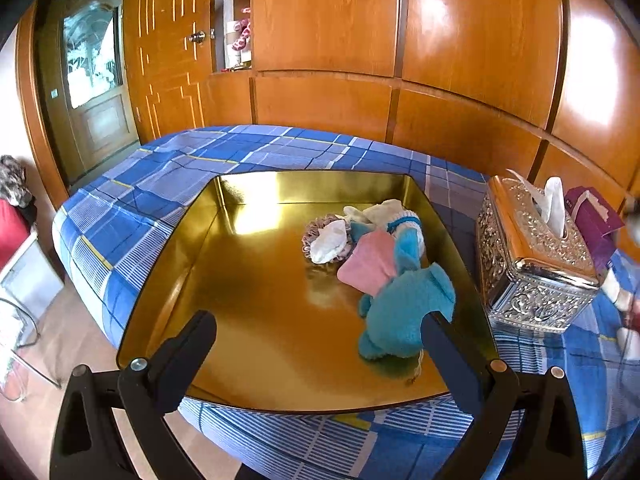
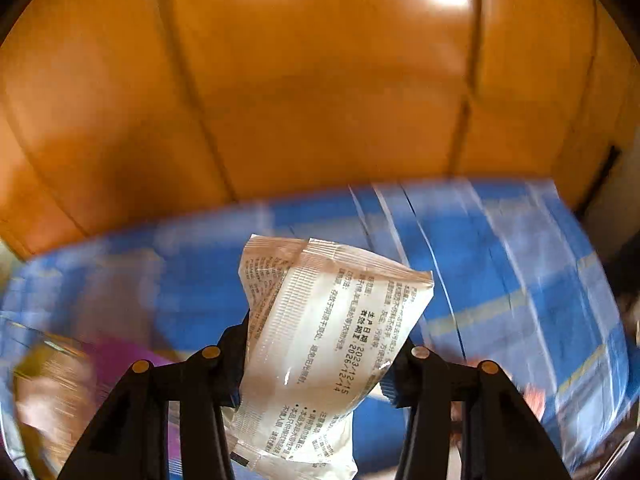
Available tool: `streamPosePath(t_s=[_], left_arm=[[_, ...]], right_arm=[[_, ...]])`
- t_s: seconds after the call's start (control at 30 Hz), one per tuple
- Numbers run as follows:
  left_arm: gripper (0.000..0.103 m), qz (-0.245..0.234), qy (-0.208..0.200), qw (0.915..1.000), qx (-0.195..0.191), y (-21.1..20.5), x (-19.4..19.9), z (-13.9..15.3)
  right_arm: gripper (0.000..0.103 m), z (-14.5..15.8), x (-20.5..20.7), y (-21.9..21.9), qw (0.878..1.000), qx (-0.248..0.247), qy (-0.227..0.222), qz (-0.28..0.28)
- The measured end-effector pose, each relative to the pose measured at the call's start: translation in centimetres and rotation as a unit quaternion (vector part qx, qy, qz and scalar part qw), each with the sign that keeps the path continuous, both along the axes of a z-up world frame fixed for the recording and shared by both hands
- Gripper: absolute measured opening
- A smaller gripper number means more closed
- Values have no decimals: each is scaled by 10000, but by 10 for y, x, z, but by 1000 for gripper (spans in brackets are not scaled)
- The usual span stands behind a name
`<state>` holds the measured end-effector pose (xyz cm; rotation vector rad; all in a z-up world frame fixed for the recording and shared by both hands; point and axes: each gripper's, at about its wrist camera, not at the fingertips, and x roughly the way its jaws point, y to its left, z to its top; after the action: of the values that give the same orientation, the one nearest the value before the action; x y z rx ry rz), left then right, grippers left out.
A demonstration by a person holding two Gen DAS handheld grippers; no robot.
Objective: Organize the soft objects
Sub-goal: 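Grasp the printed paper packet with the right tool and lift it, then lower the paper packet into the gold tray and open the right tool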
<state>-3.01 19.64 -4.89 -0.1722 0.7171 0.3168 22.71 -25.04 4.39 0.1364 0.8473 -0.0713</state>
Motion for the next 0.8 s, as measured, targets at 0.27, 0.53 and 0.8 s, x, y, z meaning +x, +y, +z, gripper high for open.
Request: streamPosePath(t_s=[0.27,0.53,0.8], left_arm=[[103,330,-278,9983,-400,38,-12,15],[103,1205,-591,9905,-304,95,-42,27],[103,1638,-729,9828,-435,119,-54,24]], right_arm=[[49,89,-56,170,9581,-99,-1051,2662],[49,-3,-126,341,8808,-18,-61,4734],[49,-81,-156,417,8611,138,813,5017]])
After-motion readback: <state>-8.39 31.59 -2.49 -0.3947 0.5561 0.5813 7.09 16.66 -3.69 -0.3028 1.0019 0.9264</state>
